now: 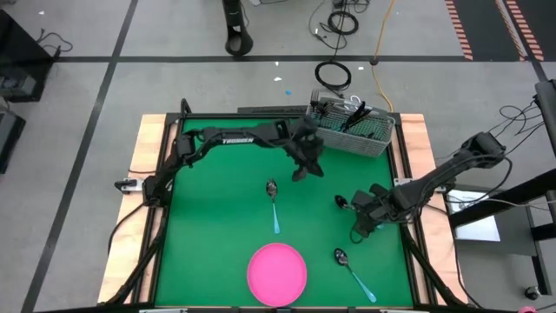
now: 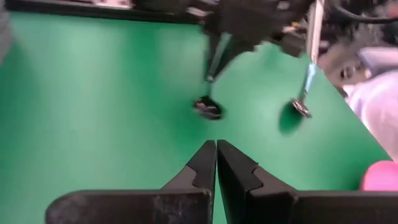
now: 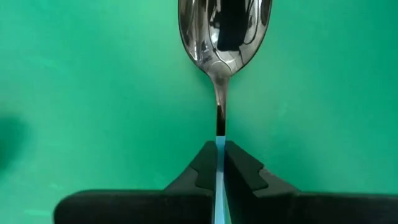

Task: Sort silverware
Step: Put the blue spoon into the utensil holder

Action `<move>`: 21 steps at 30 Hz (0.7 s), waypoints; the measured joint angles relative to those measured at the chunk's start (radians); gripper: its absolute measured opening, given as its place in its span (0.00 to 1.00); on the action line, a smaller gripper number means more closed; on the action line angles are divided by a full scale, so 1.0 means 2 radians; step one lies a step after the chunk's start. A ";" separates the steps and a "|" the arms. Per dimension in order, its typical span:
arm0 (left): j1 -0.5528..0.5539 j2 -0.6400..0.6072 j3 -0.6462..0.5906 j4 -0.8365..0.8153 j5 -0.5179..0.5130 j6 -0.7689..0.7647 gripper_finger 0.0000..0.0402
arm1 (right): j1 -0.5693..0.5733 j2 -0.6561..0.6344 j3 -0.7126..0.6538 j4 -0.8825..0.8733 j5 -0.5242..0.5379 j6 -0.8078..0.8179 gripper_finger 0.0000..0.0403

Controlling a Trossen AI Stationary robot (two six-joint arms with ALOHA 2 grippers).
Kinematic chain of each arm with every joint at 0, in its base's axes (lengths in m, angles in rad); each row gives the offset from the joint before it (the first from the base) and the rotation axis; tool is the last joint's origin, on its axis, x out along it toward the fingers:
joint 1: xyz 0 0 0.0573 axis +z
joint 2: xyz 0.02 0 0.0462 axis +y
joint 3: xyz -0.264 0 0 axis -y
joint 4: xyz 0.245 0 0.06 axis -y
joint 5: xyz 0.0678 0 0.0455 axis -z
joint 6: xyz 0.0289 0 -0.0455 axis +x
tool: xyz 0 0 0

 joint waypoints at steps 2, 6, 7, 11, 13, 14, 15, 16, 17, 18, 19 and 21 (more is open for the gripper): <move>0.004 0.000 -0.022 0.049 0.007 -0.026 0.04 | 0.007 -0.019 0.000 0.002 0.022 0.000 0.00; -0.005 0.000 -0.059 0.162 0.026 -0.070 0.04 | 0.016 -0.067 0.000 0.003 0.068 -0.007 0.00; -0.007 -0.001 -0.065 0.184 0.026 -0.077 0.04 | 0.018 -0.082 0.000 0.005 0.081 -0.011 0.00; -0.012 -0.001 -0.080 0.263 0.016 -0.116 0.04 | 0.021 -0.144 0.001 0.034 0.130 -0.054 0.00; -0.016 -0.001 -0.081 0.282 0.010 -0.124 0.04 | 0.021 -0.172 0.001 0.064 0.142 -0.091 0.00; -0.018 -0.001 -0.081 0.285 0.010 -0.125 0.04 | 0.021 -0.184 0.001 0.080 0.145 -0.110 0.00; -0.019 -0.001 -0.082 0.286 0.008 -0.125 0.04 | 0.021 -0.194 0.001 0.096 0.146 -0.132 0.00; -0.020 -0.001 -0.082 0.287 0.007 -0.125 0.04 | 0.021 -0.203 0.001 0.112 0.147 -0.154 0.00; -0.021 -0.001 -0.082 0.288 0.003 -0.123 0.04 | 0.021 -0.211 0.001 0.129 0.152 -0.178 0.00; -0.022 -0.001 -0.082 0.290 -0.001 -0.118 0.04 | 0.021 -0.217 0.001 0.144 0.162 -0.200 0.00; -0.022 -0.001 -0.082 0.292 -0.004 -0.110 0.04 | 0.021 -0.222 0.002 0.156 0.173 -0.219 0.00; -0.026 -0.001 -0.082 0.300 -0.005 -0.100 0.04 | 0.021 -0.231 0.002 0.169 0.203 -0.252 0.00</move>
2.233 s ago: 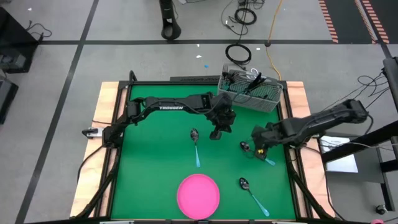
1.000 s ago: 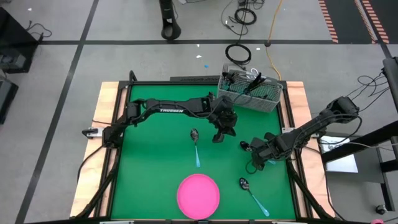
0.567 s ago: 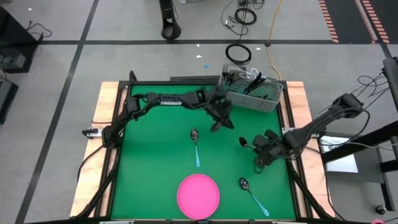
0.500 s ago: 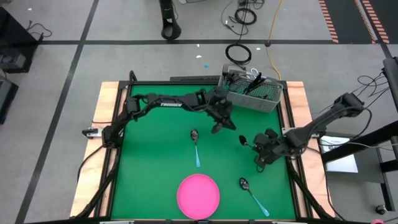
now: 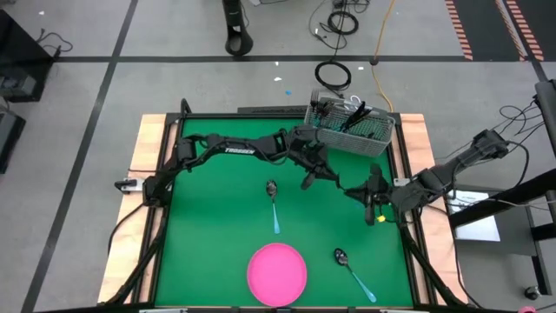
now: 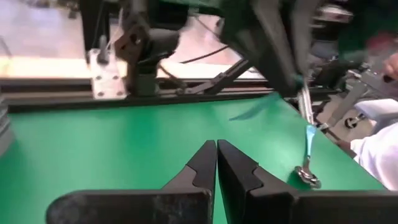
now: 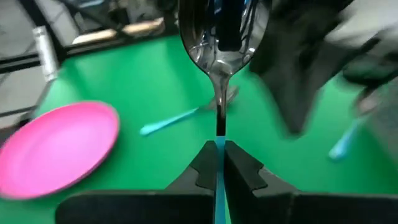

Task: Sort silverware
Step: Put the blue spoon into the utensil holder

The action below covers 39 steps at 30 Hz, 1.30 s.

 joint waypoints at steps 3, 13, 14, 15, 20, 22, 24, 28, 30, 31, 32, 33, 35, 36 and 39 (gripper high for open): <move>-0.011 0.000 0.000 0.031 0.003 0.005 0.05 | 0.000 -0.009 0.000 0.002 0.042 -0.029 0.00; -0.045 0.000 0.000 0.127 -0.082 0.041 0.31 | 0.000 -0.017 0.001 0.005 0.058 -0.045 0.00; -0.046 0.000 0.000 0.127 -0.094 0.041 0.35 | -0.001 -0.016 0.001 0.002 0.058 -0.044 0.00; -0.047 0.000 0.000 0.127 -0.098 0.041 0.37 | 0.000 -0.016 0.000 -0.001 0.057 -0.044 0.00; -0.050 0.000 0.000 0.127 -0.103 0.041 0.46 | 0.000 -0.017 0.000 -0.006 0.060 -0.043 0.00; -0.051 0.000 0.000 0.133 -0.103 0.041 0.47 | 0.000 -0.017 0.000 -0.006 0.061 -0.043 0.00; -0.050 0.000 0.000 0.145 -0.103 0.040 0.48 | 0.000 -0.018 0.000 -0.006 0.069 -0.043 0.00; -0.050 0.000 0.000 0.169 -0.100 0.039 0.48 | 0.000 -0.018 0.000 -0.006 0.072 -0.043 0.00; -0.049 0.000 0.000 0.183 -0.099 0.039 0.48 | 0.000 -0.018 0.000 -0.006 0.072 -0.043 0.00; -0.049 0.000 0.000 0.188 -0.099 0.039 0.48 | 0.000 -0.018 0.000 -0.007 0.073 -0.043 0.00; -0.048 0.000 0.000 0.188 -0.099 0.039 0.48 | 0.000 -0.018 0.000 -0.006 0.073 -0.043 0.00; -0.047 0.000 0.000 0.187 -0.099 0.039 0.48 | 0.000 -0.018 0.000 -0.006 0.075 -0.044 0.00; -0.047 0.000 0.000 0.185 -0.099 0.032 0.48 | 0.000 -0.018 0.000 -0.006 0.085 -0.045 0.00; -0.047 0.000 0.000 0.185 -0.098 0.027 0.48 | 0.000 -0.018 0.000 -0.005 0.088 -0.049 0.00; -0.046 0.000 0.000 0.185 -0.098 0.027 0.48 | 0.000 -0.020 0.000 0.016 0.098 -0.071 0.00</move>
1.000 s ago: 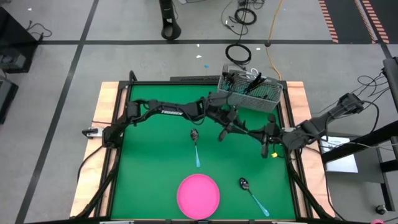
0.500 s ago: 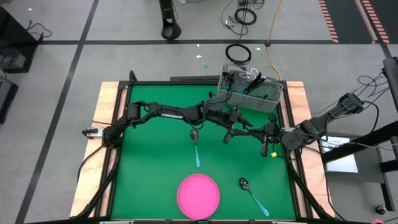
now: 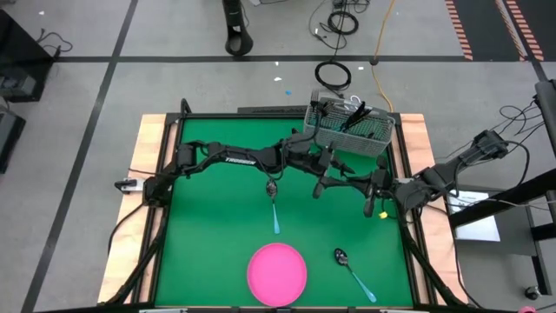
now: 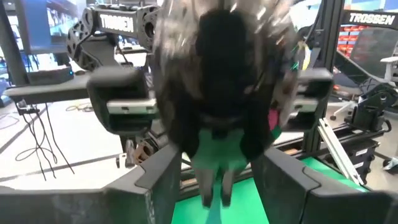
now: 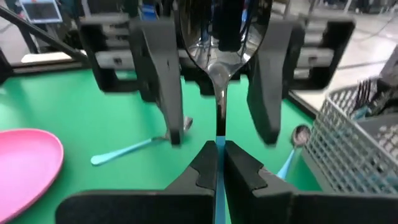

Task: Sort silverware
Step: Put the blue spoon into the utensil holder

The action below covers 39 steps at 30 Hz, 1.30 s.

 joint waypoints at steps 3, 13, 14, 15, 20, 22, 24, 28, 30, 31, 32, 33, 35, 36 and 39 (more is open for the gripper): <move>0.000 0.000 0.000 0.000 0.000 0.000 0.48 | 0.000 -0.001 0.000 0.022 0.002 -0.024 0.00; 0.000 0.000 0.000 0.014 0.000 0.000 0.43 | 0.000 -0.001 0.000 0.024 0.013 -0.032 0.00; 0.000 0.000 0.000 0.017 0.000 0.000 0.40 | 0.000 -0.001 0.000 0.024 0.013 -0.032 0.00; 0.000 0.000 0.000 0.021 0.000 0.000 0.37 | 0.000 -0.001 0.000 0.024 0.013 -0.032 0.00; 0.003 0.000 0.000 0.026 0.001 0.000 0.21 | 0.000 -0.001 0.000 0.024 0.013 -0.032 0.00; 0.006 0.000 0.000 0.024 0.001 0.000 0.13 | 0.000 -0.001 0.000 0.024 0.017 -0.033 0.00; 0.008 0.000 0.000 0.023 0.003 -0.002 0.05 | 0.000 -0.001 0.000 0.024 0.025 -0.035 0.00; 0.010 0.000 0.000 0.027 0.003 -0.013 0.03 | 0.000 -0.001 0.000 0.027 0.029 -0.054 0.01; 0.010 0.000 0.000 0.027 0.003 -0.013 0.03 | 0.000 -0.001 0.000 0.027 0.027 -0.062 0.03; 0.010 0.000 0.000 0.027 0.003 -0.013 0.03 | 0.000 -0.001 0.000 0.026 0.026 -0.066 0.05; 0.010 0.000 0.000 0.026 0.002 -0.013 0.02 | 0.000 0.000 0.000 0.024 0.024 -0.067 0.07; 0.010 0.000 0.000 0.026 0.002 -0.013 0.02 | 0.000 -0.001 0.000 0.022 0.023 -0.067 0.09; 0.011 0.000 0.000 0.025 0.000 -0.013 0.02 | 0.000 -0.001 0.000 0.021 0.023 -0.068 0.15; 0.011 0.000 0.000 0.025 -0.002 -0.013 0.02 | 0.000 -0.001 0.000 0.021 0.023 -0.069 0.19; 0.012 0.000 0.000 0.024 -0.015 -0.013 0.02 | 0.000 -0.004 0.002 0.012 0.022 -0.076 0.30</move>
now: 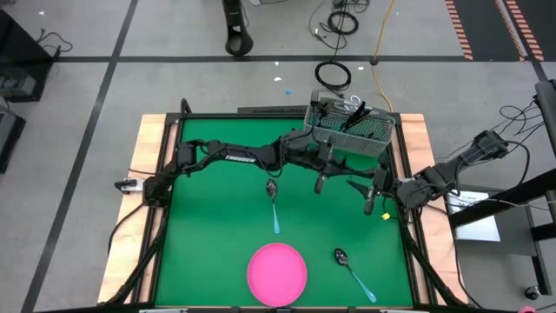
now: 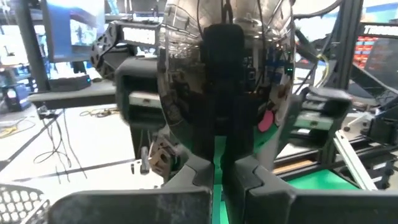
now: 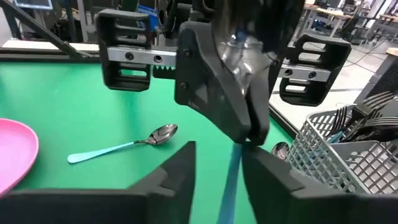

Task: Sort silverware
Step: Put the blue spoon into the utensil holder

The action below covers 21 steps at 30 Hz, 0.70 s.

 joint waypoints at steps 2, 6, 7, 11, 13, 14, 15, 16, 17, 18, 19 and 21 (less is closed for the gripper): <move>0.004 -0.001 0.000 -0.004 -0.006 0.000 0.02 | 0.000 -0.006 0.008 -0.016 -0.002 0.007 0.36; 0.017 -0.017 0.000 -0.034 -0.047 0.006 0.02 | 0.000 -0.020 0.024 -0.093 -0.002 0.071 0.44; 0.021 -0.023 0.001 -0.042 -0.070 0.016 0.02 | 0.000 -0.023 0.025 -0.111 -0.002 0.091 0.45; 0.036 -0.036 0.002 -0.067 -0.165 0.052 0.02 | 0.000 -0.030 0.025 -0.192 -0.001 0.183 0.47; 0.044 -0.035 0.002 -0.064 -0.203 0.064 0.02 | 0.000 -0.029 0.025 -0.228 0.000 0.224 0.47; 0.048 -0.035 0.007 -0.067 -0.215 0.066 0.02 | 0.000 -0.029 0.025 -0.241 0.000 0.240 0.47; 0.053 -0.033 0.013 -0.069 -0.222 0.064 0.02 | 0.000 -0.029 0.025 -0.251 0.000 0.252 0.47; 0.057 -0.029 0.021 -0.068 -0.224 0.058 0.02 | 0.000 -0.028 0.025 -0.259 0.000 0.261 0.47; 0.060 -0.028 0.029 -0.066 -0.224 0.048 0.02 | 0.000 -0.029 0.025 -0.264 0.000 0.268 0.46; 0.063 -0.024 0.036 -0.067 -0.224 0.036 0.02 | 0.000 -0.029 0.025 -0.267 0.000 0.273 0.46; 0.066 -0.018 0.046 -0.068 -0.223 0.029 0.02 | 0.000 -0.029 0.025 -0.267 0.001 0.274 0.46; 0.068 -0.007 0.064 -0.074 -0.220 0.028 0.02 | 0.000 -0.029 0.025 -0.267 0.002 0.274 0.45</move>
